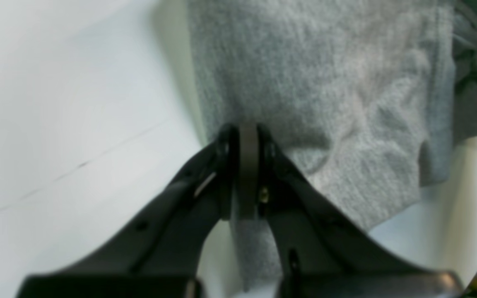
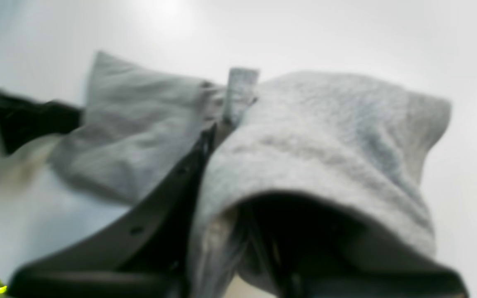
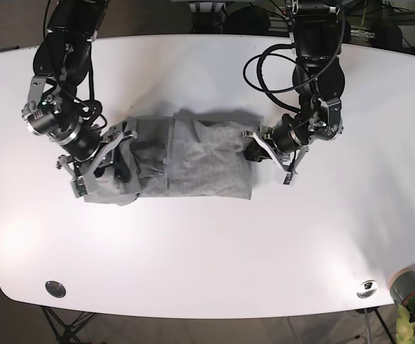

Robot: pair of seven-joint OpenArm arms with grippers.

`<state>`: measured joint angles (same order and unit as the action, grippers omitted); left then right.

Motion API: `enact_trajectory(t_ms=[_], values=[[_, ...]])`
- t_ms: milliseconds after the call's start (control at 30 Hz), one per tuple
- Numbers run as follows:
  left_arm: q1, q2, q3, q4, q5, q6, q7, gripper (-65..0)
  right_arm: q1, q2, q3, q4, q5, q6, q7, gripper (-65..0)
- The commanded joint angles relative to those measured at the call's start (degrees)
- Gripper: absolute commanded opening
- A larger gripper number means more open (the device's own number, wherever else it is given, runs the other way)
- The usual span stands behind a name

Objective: Fold the T-shirt properly
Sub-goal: 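Grasp the strip end with the right gripper and lift it, then fold the held strip end over toward the left gripper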

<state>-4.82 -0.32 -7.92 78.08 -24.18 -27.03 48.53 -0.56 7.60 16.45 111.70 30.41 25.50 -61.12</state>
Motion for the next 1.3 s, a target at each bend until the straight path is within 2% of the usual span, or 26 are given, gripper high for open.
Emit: enact_trajectory(t_ms=[0,67,400,467,533,667,900,1000,1167,1267], values=[[-1.2,1.0,0.1,1.0,-1.1,-0.4,-0.8,-63.9,0.3,-1.6,-2.6,1.3,0.7,0.04,1.3,-62.9],[-1.2,1.0,0.2,1.0,-1.1,-0.4,-0.8,-63.9,0.6,-3.5,-4.9,1.3,0.7,0.04,1.3,-62.9],[-0.8,1.0,4.3,1.0,-1.4,-0.4,-0.8,-63.9,3.2,-9.6,-11.7,-1.1,0.0,0.31,2.1,-62.9],[-0.8,1.0,4.3,1.0,-1.2,-0.4,-0.8,-63.9,3.9,-10.4,-13.0,-1.7,-2.6,0.48,3.6,-62.9],[-0.8,0.8,4.3,1.0,-1.4,-0.4,-0.8,-63.9,4.2,-11.4,-16.7,-3.1,-7.2,0.57,5.5,-62.9],[-0.8,0.6,4.3,1.0,-1.4,-0.4,-0.8,-63.9,3.9,-11.5,-22.6,-4.3,-13.3,0.57,10.1,-62.6],[-0.8,0.6,4.1,1.1,-1.5,-0.6,-0.8,-63.9,4.4,-11.7,-25.2,-9.1,-20.5,0.13,13.9,-62.0],[-0.8,0.6,4.0,1.1,-1.5,-0.6,-0.8,-63.9,5.1,-11.7,-25.2,-10.9,-22.6,0.13,15.5,-54.1],[-0.8,0.6,4.0,1.2,-1.5,-0.6,-0.8,-63.9,4.9,-11.7,-25.3,-11.1,-24.4,0.13,16.0,-27.9],[-0.8,0.6,4.0,1.3,-1.5,-0.7,-0.8,-63.9,4.7,-11.4,-26.5,-8.8,-24.4,0.22,15.8,-18.7]])
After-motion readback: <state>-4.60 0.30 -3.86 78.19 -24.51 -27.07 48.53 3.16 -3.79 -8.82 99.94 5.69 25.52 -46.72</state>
